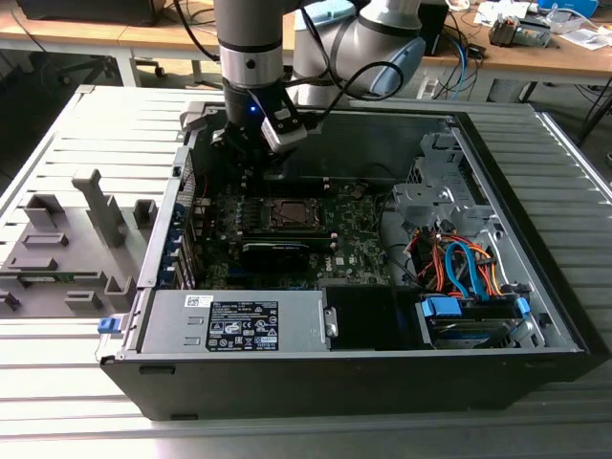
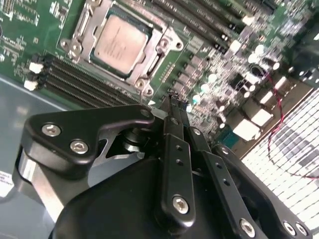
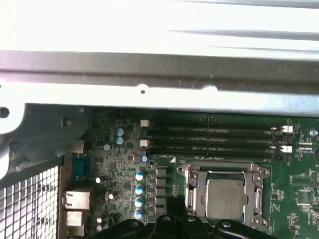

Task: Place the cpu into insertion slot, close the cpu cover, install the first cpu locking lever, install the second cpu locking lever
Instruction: 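Install the first cpu locking lever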

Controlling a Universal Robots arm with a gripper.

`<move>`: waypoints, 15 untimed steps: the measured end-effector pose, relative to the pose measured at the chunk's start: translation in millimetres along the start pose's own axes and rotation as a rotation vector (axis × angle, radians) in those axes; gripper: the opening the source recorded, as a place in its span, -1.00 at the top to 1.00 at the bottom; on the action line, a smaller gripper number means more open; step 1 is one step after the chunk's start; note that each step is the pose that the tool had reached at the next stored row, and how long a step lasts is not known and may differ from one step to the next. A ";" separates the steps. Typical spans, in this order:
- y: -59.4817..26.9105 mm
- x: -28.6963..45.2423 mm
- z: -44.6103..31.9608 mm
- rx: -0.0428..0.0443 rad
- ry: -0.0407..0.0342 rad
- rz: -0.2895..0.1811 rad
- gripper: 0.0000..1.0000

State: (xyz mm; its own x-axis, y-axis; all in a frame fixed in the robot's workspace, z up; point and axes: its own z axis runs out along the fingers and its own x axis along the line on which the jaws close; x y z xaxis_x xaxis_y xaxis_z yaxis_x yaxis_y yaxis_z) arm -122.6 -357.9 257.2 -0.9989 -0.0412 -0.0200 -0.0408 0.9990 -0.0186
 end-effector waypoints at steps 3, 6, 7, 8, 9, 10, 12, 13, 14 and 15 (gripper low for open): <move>3.8 0.5 -0.2 -0.0008 -0.0002 0.000 0.79; 6.3 0.4 -0.2 -0.0069 -0.0004 0.000 0.79; 8.4 0.4 -0.2 -0.0089 -0.0005 0.000 0.79; 9.6 0.3 -0.3 -0.0102 -0.0005 0.000 0.79; 10.6 0.3 -0.3 -0.0115 -0.0006 0.000 0.79; 12.0 0.2 -0.3 -0.0137 -0.0007 0.000 0.79; 14.1 0.1 -0.3 -0.0170 -0.0009 0.000 0.79; 14.8 0.1 -0.3 -0.0179 -0.0009 -0.001 0.79; 15.4 0.0 -0.4 -0.0191 -0.0008 -0.001 0.79; 15.6 -0.4 -0.3 -0.0211 -0.0009 -0.003 0.79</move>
State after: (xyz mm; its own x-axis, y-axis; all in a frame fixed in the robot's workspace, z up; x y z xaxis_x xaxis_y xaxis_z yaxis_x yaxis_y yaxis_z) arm -122.8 -342.3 257.2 -0.9988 -0.0440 -0.0209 -0.0441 0.9990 0.0024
